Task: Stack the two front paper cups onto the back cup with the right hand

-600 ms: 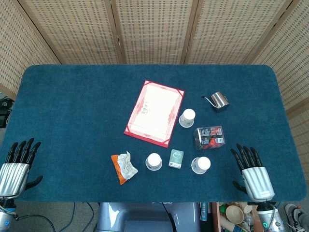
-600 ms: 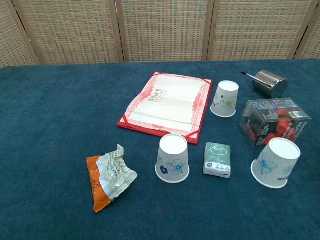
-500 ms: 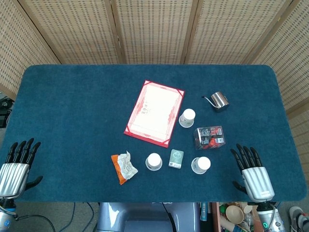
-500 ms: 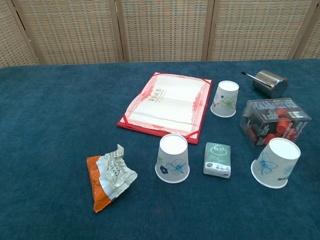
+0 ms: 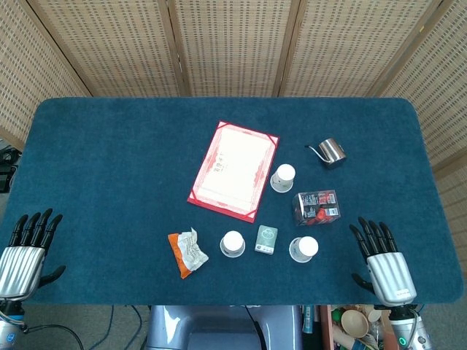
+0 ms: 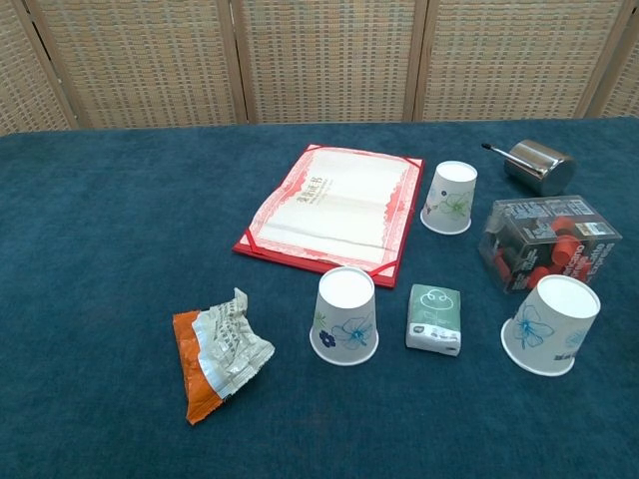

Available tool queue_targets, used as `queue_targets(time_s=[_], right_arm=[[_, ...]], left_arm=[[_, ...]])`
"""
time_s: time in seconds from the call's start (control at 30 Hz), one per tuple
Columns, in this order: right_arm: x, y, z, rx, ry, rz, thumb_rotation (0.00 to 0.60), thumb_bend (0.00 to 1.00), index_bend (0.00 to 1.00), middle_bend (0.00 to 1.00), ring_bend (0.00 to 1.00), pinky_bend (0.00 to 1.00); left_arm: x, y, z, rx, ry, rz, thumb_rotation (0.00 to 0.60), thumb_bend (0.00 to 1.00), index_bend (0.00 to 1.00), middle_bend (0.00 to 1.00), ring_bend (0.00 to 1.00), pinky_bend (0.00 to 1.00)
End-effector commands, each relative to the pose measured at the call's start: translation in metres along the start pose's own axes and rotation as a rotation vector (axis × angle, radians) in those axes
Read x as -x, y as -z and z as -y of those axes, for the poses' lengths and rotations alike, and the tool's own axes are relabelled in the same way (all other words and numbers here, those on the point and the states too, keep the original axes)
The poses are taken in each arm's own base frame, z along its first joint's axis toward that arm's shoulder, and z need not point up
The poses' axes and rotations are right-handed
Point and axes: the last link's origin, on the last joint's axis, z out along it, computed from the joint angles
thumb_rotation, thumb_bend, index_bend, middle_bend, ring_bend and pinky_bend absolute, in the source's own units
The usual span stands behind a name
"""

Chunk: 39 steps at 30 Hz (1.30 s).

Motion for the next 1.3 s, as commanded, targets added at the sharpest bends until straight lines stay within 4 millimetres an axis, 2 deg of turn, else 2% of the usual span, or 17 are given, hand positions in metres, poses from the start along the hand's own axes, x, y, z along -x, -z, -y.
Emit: queue_targets(time_s=[0.03,0.5,0.57,0.7,0.9,1.3], right_arm=[[0.000,0.000,0.000,-0.001,0.001,0.001,0.600,0.09,0.00,0.00,0.00,0.00],[0.000,-0.001,0.005,-0.033,-0.013,-0.026,0.600,0.09,0.00,0.00,0.00,0.00],[-0.002,-0.002,0.010,-0.054,-0.035,-0.045,0.600,0.09,0.02,0.00,0.00,0.00],[-0.002,-0.003,0.018,-0.091,-0.045,-0.058,0.600,0.09,0.13,0.00,0.00,0.00],[-0.008,-0.019,0.039,-0.153,-0.046,-0.055,0.600,0.09,0.27,0.00,0.00,0.00],[0.000,-0.044,0.075,-0.187,-0.065,0.110,0.600,0.09,0.30,0.00,0.00,0.00]], left_arm=[[0.000,-0.001,0.000,0.000,0.001,0.000,0.600,0.15,0.00,0.00,0.00,0.00],[0.000,0.000,0.000,0.002,-0.002,0.001,0.600,0.15,0.00,0.00,0.00,0.00],[-0.001,0.001,0.001,-0.004,0.000,-0.005,0.600,0.15,0.00,0.00,0.00,0.00],[-0.002,0.002,0.003,-0.010,-0.005,-0.007,0.600,0.15,0.00,0.00,0.00,0.00],[-0.001,0.002,0.005,-0.015,-0.005,-0.003,0.600,0.15,0.00,0.00,0.00,0.00],[-0.003,0.002,0.008,-0.017,0.011,-0.005,0.600,0.15,0.00,0.00,0.00,0.00]])
